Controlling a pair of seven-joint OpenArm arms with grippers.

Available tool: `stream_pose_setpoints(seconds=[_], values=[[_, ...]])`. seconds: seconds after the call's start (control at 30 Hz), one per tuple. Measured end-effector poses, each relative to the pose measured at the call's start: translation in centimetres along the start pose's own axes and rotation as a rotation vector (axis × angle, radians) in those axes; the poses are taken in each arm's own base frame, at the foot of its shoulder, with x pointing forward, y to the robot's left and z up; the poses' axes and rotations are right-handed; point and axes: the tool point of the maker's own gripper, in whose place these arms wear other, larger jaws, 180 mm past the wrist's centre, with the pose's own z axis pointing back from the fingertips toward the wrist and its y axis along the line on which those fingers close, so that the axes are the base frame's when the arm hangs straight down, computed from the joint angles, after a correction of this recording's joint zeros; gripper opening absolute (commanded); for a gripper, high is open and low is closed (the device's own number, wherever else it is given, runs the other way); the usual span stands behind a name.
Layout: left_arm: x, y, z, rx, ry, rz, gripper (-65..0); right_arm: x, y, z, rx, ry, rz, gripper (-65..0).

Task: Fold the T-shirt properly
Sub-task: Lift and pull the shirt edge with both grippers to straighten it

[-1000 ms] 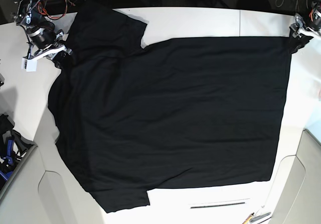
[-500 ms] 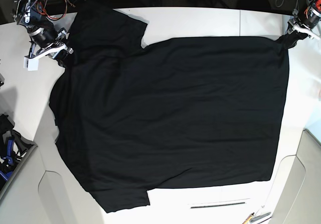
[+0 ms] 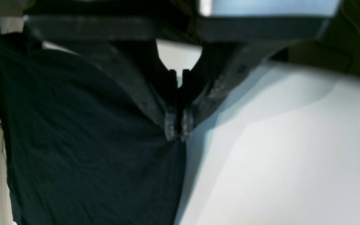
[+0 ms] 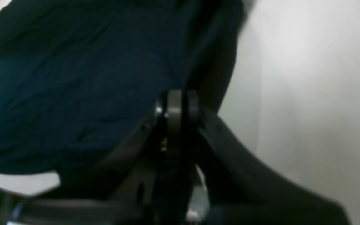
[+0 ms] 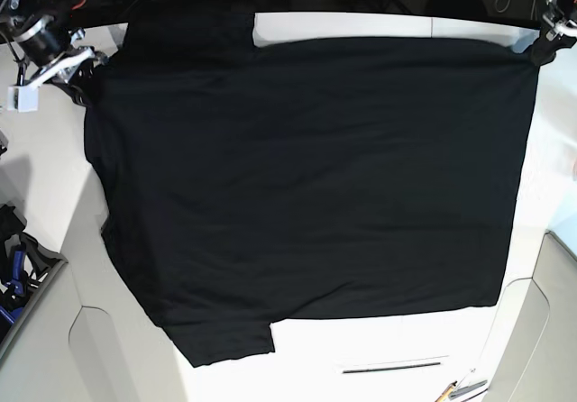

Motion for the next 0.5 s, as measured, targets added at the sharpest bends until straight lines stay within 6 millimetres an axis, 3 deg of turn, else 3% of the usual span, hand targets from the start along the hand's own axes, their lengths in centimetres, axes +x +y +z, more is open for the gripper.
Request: stream_pose_setpoints(seconds=[0.17, 0.27, 0.37, 0.5], values=[[0.9, -0.5, 2.7, -0.006, -0.016, -0.017, -65.0, -3.2, 0.2, 2.9, -0.010, 0.090, -0.013, -65.0], [2.1, -1.4, 3.9, -0.012, -0.039, -0.062, -65.0, -3.2, 0.3, 4.3, -0.020, 0.095, 0.003, -65.0], [3.3, -2.8, 3.8, -0.035, -0.066, -0.112, -65.0, -1.5, 1.1, 4.3, -0.010, 0.049, 0.038, -65.0], [5.4, -5.1, 2.1, -0.097, -0.126, -0.148, -65.0, 2.1, 2.4, 2.7, 0.038, -0.055, 0.068, -65.0]])
